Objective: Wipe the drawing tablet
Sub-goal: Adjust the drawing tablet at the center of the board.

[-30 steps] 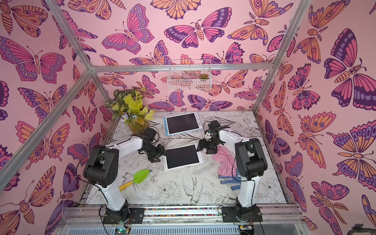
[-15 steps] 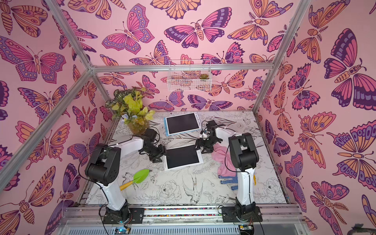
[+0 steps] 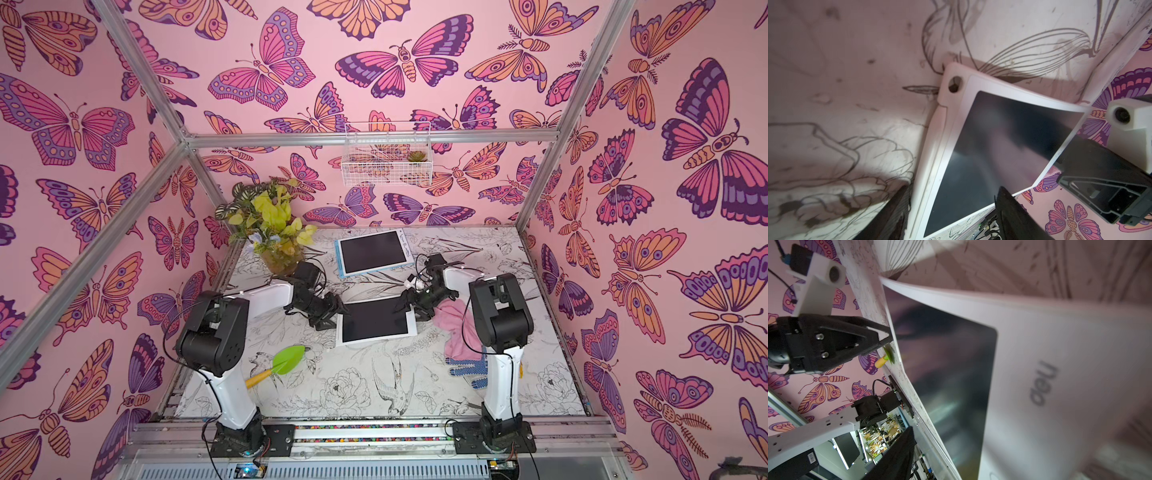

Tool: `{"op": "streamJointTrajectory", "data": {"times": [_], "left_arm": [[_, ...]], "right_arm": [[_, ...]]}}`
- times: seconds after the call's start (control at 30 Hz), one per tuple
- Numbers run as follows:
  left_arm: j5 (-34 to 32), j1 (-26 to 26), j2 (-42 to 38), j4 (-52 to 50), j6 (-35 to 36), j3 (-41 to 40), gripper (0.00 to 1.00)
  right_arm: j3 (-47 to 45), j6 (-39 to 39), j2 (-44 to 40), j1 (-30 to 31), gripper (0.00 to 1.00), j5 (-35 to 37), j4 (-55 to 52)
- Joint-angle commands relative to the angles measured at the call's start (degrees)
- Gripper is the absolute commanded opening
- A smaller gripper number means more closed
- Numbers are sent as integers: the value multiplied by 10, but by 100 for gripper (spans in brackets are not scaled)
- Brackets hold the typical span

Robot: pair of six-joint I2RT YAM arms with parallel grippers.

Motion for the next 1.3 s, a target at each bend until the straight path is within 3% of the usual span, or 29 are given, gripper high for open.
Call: {"op": "streamJointTrajectory", "data": {"times": [0.0, 0.27, 0.5, 1.27], "left_arm": [[-28, -6, 43, 6, -3, -24, 68], [-23, -5, 47, 14, -9, -19, 68], [-21, -5, 47, 15, -11, -17, 68], [-25, -12, 32, 21, -15, -29, 67]], "right_arm": [[-18, 47, -60, 6, 64, -51, 63], [-51, 100, -123, 6, 58, -53, 106], [-42, 114, -155, 5, 38, -45, 91], [-52, 99, -195, 2, 8, -15, 42]]}}
